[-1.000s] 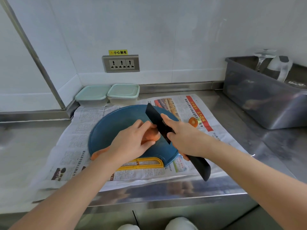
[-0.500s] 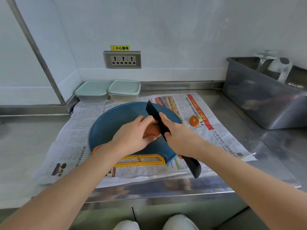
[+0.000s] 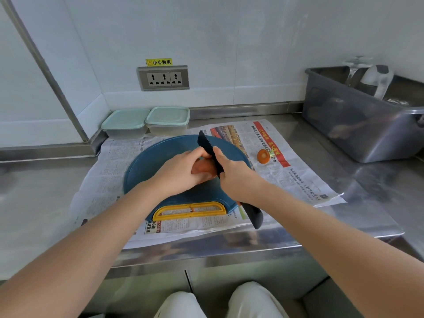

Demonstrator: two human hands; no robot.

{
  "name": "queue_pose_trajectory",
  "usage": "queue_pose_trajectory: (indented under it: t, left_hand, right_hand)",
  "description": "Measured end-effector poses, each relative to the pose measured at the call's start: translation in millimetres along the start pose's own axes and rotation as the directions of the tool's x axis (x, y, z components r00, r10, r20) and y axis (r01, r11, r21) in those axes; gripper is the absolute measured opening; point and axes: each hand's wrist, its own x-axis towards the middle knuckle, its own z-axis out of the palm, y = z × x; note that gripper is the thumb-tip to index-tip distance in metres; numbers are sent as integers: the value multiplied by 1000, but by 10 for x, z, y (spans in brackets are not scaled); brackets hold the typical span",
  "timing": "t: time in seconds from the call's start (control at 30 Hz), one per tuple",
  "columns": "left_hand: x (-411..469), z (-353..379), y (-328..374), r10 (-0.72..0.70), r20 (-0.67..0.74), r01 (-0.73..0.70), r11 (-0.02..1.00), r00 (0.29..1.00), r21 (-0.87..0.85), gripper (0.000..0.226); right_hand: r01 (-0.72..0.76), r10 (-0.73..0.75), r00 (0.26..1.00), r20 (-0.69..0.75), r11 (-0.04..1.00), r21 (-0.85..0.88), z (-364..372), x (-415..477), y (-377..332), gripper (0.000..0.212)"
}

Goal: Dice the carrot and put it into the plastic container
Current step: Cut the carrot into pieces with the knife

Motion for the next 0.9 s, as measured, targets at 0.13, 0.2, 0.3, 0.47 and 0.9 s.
queue_pose_trajectory:
  t: [0.13,0.2,0.3,0.47,0.9]
  left_hand:
    - [-6,25,-14,-21,-2,21,999,1000,35,38]
    - [-7,28,-17,-19,-1,19,999,1000,36,38]
    - [2,16,-15,-2,1,2,999,1000,40,38]
    - [23,-45,-30,5,36,-4,1000,999,-20,35]
    - [-51,53,-70,-15,-79,14,1000,997,-10,47]
  right_hand:
    - [-15,15,997,75,1000,3,-122,80,-54,69]
    - [-20,21,996,89,1000,-2,-140,90,-64,69]
    - [-17,19,998,62,999,-34,-81,52,-52,69]
    - [-33,34,999,6,998,-50,65,-16,-52,76]
    - [-97,97,994,48,995,-17,184,31,-94,79]
